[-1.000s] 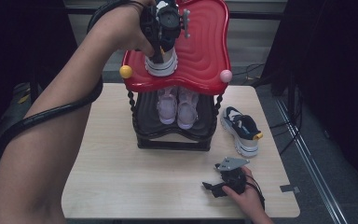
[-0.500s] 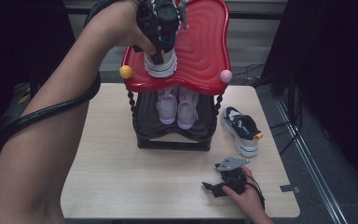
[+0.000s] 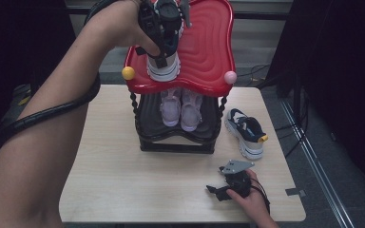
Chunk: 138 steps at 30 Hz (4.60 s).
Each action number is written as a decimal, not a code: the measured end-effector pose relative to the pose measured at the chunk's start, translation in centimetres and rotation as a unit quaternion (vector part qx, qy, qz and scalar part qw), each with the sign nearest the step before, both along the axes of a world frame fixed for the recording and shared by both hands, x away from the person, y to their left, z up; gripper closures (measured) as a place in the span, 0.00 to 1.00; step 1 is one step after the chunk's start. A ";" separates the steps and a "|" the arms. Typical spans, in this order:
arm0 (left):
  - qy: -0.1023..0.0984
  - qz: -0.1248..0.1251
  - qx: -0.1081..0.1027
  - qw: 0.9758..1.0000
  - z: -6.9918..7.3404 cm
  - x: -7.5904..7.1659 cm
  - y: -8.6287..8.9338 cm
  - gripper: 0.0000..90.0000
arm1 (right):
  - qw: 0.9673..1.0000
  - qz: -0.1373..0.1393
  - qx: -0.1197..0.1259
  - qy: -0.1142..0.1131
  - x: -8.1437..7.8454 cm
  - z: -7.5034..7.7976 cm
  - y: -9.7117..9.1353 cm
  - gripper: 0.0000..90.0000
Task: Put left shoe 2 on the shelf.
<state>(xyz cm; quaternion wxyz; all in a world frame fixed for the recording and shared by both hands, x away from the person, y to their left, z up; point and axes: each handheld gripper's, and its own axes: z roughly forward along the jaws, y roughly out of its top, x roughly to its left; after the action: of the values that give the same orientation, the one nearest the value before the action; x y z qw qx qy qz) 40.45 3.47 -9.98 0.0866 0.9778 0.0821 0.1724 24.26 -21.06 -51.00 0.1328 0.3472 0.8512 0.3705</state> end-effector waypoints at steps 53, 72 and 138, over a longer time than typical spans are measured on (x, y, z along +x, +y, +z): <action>0.062 0.069 -0.027 0.995 2.3 -1.5 2.8 0.25 | 1.000 0.000 0.000 0.000 0.0 0.0 0.0 0.15; 0.082 0.096 -0.024 0.992 1.7 -2.4 6.4 0.21 | 1.000 0.000 0.000 0.000 0.0 0.0 0.0 0.15; 0.175 0.146 0.013 0.974 -10.5 -3.4 15.2 0.22 | 1.000 0.000 -0.001 0.001 0.0 0.0 0.0 0.15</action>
<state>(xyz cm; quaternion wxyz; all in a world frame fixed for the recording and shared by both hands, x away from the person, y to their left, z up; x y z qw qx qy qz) 37.06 18.70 -20.49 0.0322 0.9712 0.2358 0.0103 24.25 -21.07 -50.98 0.1324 0.3474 0.8517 0.3694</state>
